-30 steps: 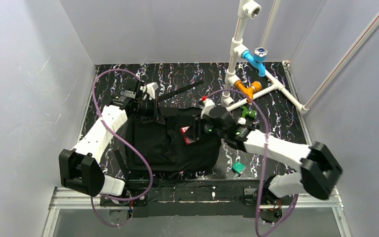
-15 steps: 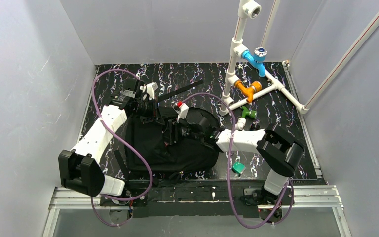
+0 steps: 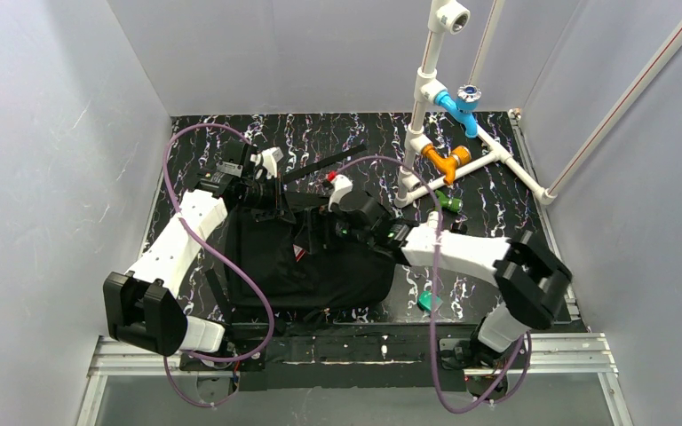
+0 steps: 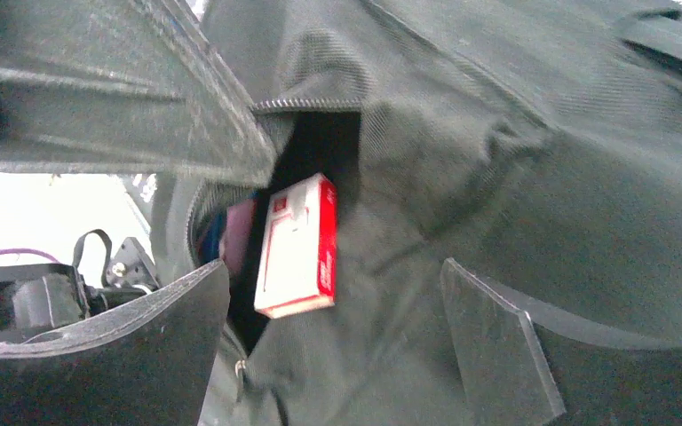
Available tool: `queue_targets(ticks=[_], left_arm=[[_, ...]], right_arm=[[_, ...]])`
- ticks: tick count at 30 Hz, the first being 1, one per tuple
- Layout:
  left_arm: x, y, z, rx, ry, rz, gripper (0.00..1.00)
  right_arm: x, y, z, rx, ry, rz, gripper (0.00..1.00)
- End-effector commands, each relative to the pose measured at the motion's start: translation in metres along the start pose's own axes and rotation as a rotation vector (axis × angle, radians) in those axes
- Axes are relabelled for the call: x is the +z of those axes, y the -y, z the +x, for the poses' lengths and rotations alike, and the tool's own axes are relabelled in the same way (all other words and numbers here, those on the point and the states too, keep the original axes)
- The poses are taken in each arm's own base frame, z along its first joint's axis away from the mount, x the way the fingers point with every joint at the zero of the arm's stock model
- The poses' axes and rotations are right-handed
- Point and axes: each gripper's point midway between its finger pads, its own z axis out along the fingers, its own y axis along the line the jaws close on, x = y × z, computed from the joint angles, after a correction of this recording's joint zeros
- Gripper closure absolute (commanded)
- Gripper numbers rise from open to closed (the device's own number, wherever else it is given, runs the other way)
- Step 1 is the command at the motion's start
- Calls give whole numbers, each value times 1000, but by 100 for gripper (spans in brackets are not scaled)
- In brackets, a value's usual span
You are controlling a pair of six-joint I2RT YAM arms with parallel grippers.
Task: Pack the student bag
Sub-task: Place the stationery in the student bag, then pick up the stationery from the center of the board.
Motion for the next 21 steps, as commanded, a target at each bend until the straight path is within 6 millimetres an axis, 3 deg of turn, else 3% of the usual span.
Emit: queue_targets(ticks=[1, 6, 12, 16, 21], left_arm=[[-7, 11, 4, 27, 2, 46, 100], [0, 7, 5, 28, -11, 42, 100], [4, 7, 5, 31, -20, 53, 100], [6, 8, 5, 28, -27, 65, 100], [5, 8, 8, 28, -27, 65, 100]], right_arm=[[-57, 23, -12, -82, -71, 215, 6], [-143, 87, 8, -18, -106, 623, 2], [-242, 137, 76, 198, -214, 999, 2], [-270, 156, 114, 266, -254, 1081, 2], [-266, 164, 135, 414, -213, 1034, 2]])
